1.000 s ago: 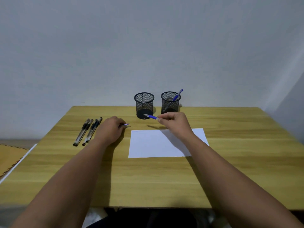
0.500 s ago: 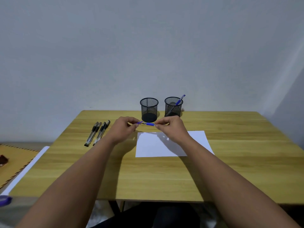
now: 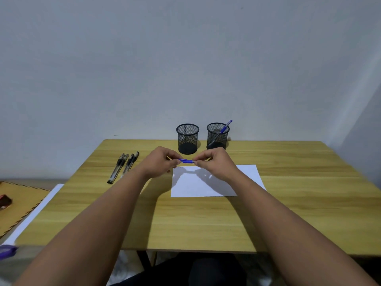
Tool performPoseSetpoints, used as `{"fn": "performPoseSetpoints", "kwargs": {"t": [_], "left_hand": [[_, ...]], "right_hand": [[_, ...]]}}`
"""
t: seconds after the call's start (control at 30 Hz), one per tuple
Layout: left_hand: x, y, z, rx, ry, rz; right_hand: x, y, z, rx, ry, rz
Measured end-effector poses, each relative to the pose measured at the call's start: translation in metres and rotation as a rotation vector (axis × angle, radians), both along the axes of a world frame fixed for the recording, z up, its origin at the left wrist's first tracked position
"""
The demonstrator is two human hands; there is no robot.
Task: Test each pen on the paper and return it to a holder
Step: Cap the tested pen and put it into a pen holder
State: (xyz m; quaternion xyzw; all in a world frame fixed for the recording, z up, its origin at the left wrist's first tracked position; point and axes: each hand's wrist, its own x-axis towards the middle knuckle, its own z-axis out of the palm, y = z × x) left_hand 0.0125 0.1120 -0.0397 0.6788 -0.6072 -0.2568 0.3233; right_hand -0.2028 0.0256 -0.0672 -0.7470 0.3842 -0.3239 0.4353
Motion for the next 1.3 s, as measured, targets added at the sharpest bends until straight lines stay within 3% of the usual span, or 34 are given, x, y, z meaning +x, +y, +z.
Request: {"fn": "performPoseSetpoints", "kwargs": {"t": [0.17,0.33,0.43,0.57,0.77,0.93,1.17,1.3], "left_hand": [[-0.004,0.001,0.024,0.064,0.061,-0.057],[-0.024,-0.009,0.044,-0.005,0.125,-0.079],[-0.038,-0.022,0.06,-0.097,0.079,-0.102],[-0.061,-0.056,0.078,-0.274,0.172,-0.002],[-0.071,-0.105,0.064,-0.267,-0.367,0.111],[-0.078,-0.152,0.04,-0.129,-0.679,0.132],[-0.08,-0.194,0.016,-0.053,-0.659,0.053],[-0.081,-0.198,0.012,-0.082,-0.631,0.064]], "right_hand": [[-0.013,-0.002,0.011,0.153,-0.108,0.104],[-0.03,-0.007,0.03,0.128,-0.14,0.098],[-0.041,-0.018,0.049,-0.027,0.014,0.094],[-0.041,-0.04,0.072,-0.218,0.242,-0.009],[-0.045,-0.096,0.091,-0.291,0.122,-0.345],[-0.03,-0.13,0.089,-0.303,0.01,-0.406],[-0.009,-0.152,0.067,-0.307,0.288,-0.376],[-0.006,-0.153,0.061,-0.297,0.347,-0.388]]}}
